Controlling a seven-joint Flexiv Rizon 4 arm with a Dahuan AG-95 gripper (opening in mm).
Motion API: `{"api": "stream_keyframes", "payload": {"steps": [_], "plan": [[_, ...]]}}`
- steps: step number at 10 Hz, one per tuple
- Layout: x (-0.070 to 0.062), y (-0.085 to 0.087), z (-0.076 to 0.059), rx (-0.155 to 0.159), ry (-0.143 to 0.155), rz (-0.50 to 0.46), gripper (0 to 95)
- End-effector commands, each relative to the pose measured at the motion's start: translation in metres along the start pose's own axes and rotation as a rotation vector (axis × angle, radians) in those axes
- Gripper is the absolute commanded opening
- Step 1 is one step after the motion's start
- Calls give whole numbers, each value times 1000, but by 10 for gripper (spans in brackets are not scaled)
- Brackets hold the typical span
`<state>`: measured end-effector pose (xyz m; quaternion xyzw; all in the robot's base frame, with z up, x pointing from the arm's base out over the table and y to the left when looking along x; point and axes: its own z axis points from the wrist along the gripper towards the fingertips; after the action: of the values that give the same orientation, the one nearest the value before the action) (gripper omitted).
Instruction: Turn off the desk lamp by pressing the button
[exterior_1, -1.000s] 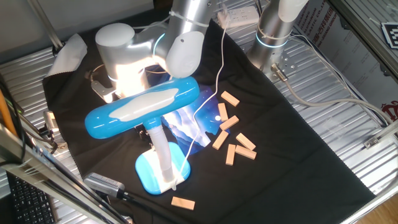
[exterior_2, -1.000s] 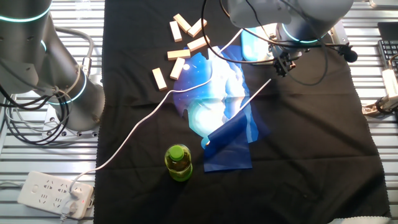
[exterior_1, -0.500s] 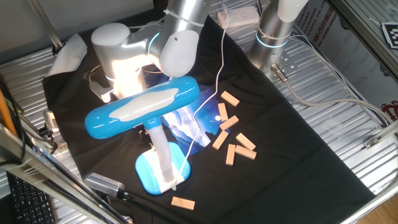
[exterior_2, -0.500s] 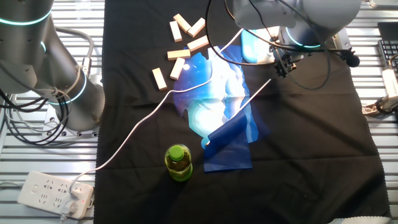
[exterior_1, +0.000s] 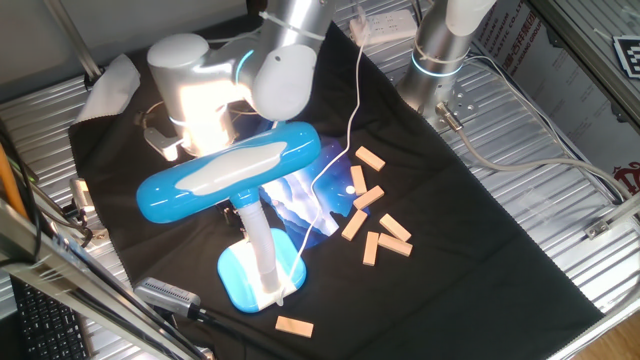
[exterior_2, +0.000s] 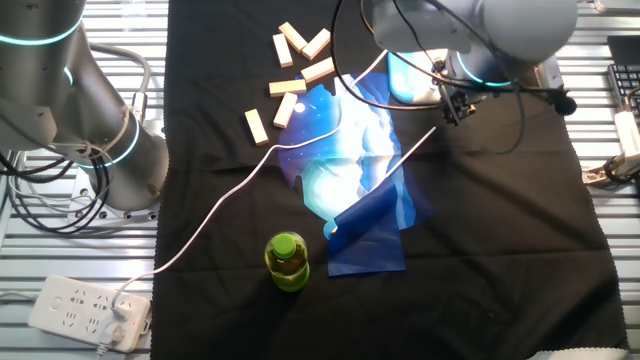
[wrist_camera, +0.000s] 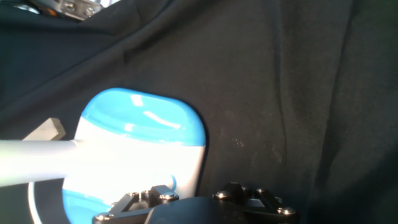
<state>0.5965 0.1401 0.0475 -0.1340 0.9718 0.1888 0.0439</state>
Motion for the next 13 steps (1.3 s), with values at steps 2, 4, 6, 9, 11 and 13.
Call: {"api": "stream_keyframes", "payload": {"steps": [2,4,6,9,11,13], "plan": [[0,0,0,-32,-5,7,570],[0,0,0,-38,-8,10,570],[0,0,0,-36,-8,11,570],[0,0,0,-35,-7,8,570],[0,0,0,-35,-5,7,570],[0,0,0,-36,-5,8,570]]}}
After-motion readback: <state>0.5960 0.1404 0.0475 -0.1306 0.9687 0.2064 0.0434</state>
